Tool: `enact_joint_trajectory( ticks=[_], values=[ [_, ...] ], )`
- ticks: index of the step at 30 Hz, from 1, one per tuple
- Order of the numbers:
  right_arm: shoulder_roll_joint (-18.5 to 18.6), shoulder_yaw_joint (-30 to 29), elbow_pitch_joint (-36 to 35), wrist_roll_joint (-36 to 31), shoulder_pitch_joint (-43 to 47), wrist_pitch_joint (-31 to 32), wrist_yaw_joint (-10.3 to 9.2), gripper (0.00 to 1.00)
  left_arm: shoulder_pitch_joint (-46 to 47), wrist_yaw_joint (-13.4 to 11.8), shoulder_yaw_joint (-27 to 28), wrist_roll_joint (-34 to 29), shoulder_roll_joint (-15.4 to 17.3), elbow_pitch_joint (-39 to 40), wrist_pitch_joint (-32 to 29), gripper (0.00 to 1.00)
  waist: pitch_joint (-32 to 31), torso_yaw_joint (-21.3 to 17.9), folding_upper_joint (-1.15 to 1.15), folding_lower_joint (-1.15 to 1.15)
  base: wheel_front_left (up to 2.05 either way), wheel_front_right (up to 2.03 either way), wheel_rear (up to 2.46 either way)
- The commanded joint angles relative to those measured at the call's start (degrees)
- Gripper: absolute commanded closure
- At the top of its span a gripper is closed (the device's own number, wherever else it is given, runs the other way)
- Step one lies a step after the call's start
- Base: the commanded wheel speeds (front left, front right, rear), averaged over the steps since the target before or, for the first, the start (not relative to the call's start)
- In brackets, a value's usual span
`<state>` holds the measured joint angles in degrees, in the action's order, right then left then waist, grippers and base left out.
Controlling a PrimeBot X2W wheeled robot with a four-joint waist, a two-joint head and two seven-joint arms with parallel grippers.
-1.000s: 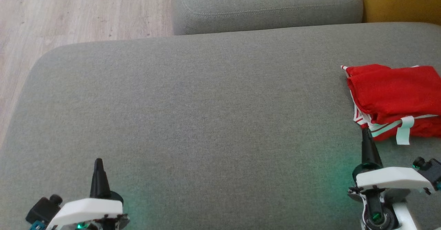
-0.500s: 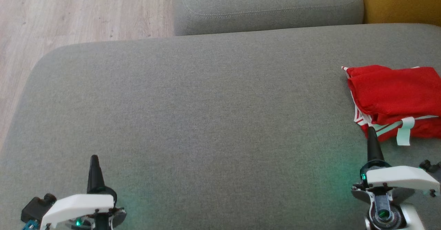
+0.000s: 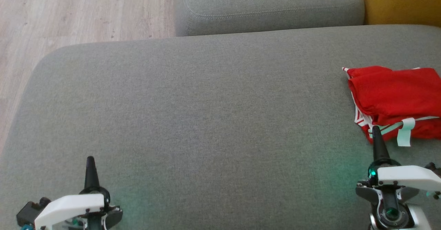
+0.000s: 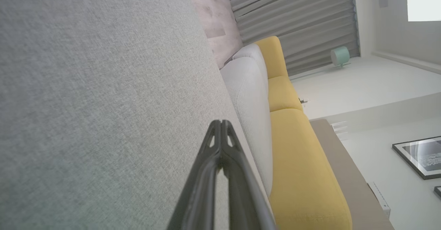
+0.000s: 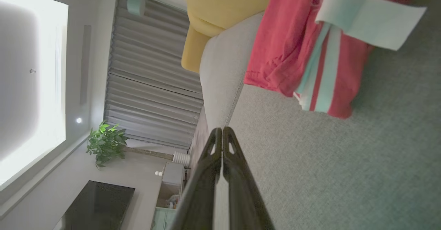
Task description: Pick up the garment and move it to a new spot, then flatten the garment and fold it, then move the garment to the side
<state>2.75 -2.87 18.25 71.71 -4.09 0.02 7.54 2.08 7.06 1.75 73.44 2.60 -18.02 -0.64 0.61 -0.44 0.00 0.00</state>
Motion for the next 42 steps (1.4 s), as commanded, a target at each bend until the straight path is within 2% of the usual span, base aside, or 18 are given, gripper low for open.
enact_joint_trajectory(
  ticks=[1,33,42],
  values=[
    [0.9,0.4,-2.3,2.1,-2.1,0.5,-0.04,1.0,3.2,0.2,1.8,1.6,0.2,2.3,-0.6,1.0,0.0,0.0,0.0,0.0,0.0,0.0,0.0],
    [0.9,-2.7,-4.3,21.3,-2.0,5.7,-0.05,1.0,4.1,0.4,4.8,18.7,0.3,4.0,-5.8,1.0,-0.4,0.4,0.0,0.0,0.0,0.0,0.0],
    [0.8,-2.8,-4.3,21.2,-2.0,5.8,-0.05,1.0,4.1,0.4,4.8,18.7,0.3,4.0,-5.8,1.0,-0.4,0.4,0.0,0.0,0.0,0.0,0.0]
  ],
)
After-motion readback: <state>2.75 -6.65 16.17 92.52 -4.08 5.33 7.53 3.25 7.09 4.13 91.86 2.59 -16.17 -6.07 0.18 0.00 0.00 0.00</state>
